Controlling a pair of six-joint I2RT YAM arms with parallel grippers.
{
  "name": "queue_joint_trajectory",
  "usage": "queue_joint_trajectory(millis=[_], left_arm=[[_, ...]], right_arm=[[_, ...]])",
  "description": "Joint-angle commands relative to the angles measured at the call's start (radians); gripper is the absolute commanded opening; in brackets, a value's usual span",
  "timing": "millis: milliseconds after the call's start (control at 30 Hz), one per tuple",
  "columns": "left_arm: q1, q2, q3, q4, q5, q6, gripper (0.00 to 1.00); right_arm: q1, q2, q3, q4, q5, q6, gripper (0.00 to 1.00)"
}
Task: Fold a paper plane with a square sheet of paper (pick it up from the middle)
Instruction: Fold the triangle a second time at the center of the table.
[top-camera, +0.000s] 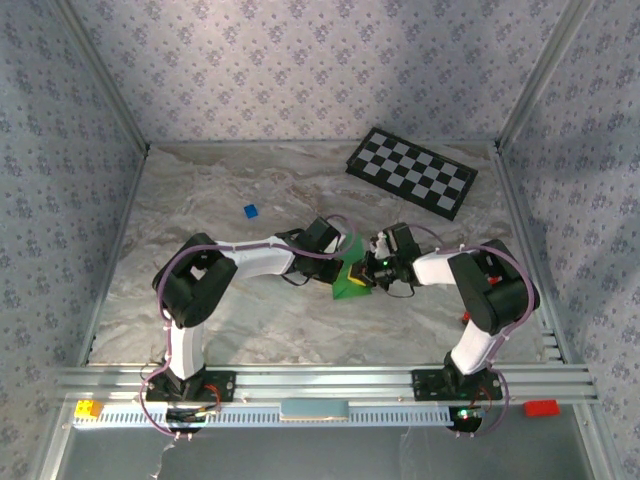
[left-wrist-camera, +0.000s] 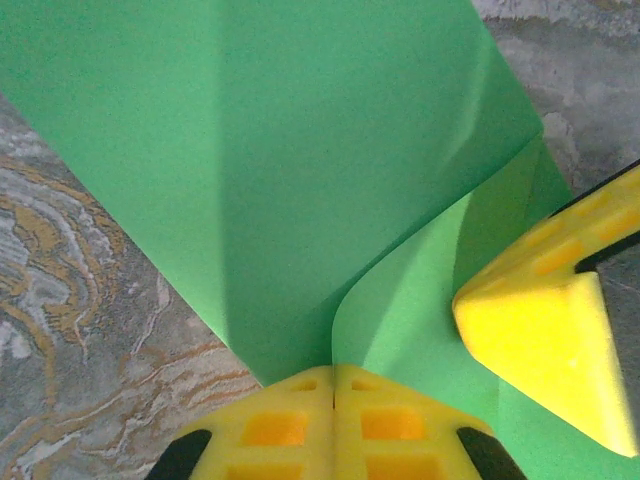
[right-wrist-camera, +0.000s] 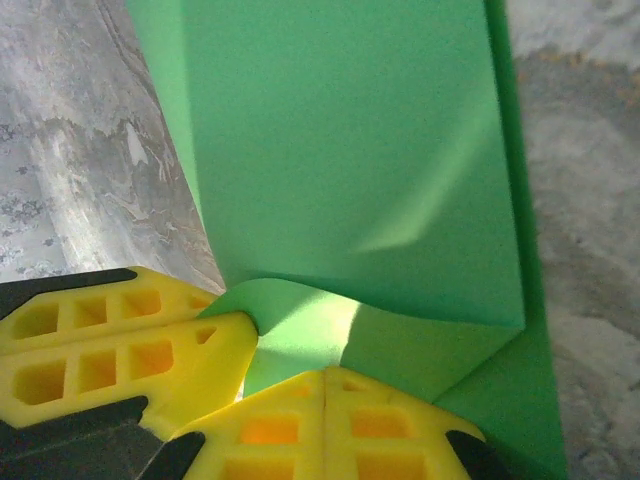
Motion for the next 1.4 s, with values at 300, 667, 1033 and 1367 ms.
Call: queue_joint_trajectory(millis=[300, 667, 1033, 1367], left_arm=[[-0.005, -0.007, 0.04, -0.158, -0.087, -0.004, 0.1], [-0.003, -0.132, 0.119, -0.222, -0.023, -0.079, 0.19], [-0.004, -0.065, 0.108, -0.126, 0.384, -0.135, 0.03], [-0.013, -0.001, 0.12, -0.144, 0.378, -0.116, 0.0]], right_arm=[[0.004, -0.005, -0.019, -0.111, 0.113, -0.024, 0.0], [0.001, 0.005, -0.003, -0.106, 0.124, 0.002, 0.0], [0.0, 0.012, -0.01, -0.123, 0.135, -0.003, 0.0], [-0.003, 0.011, -0.017, -0.131, 0.141, -0.003, 0.0]])
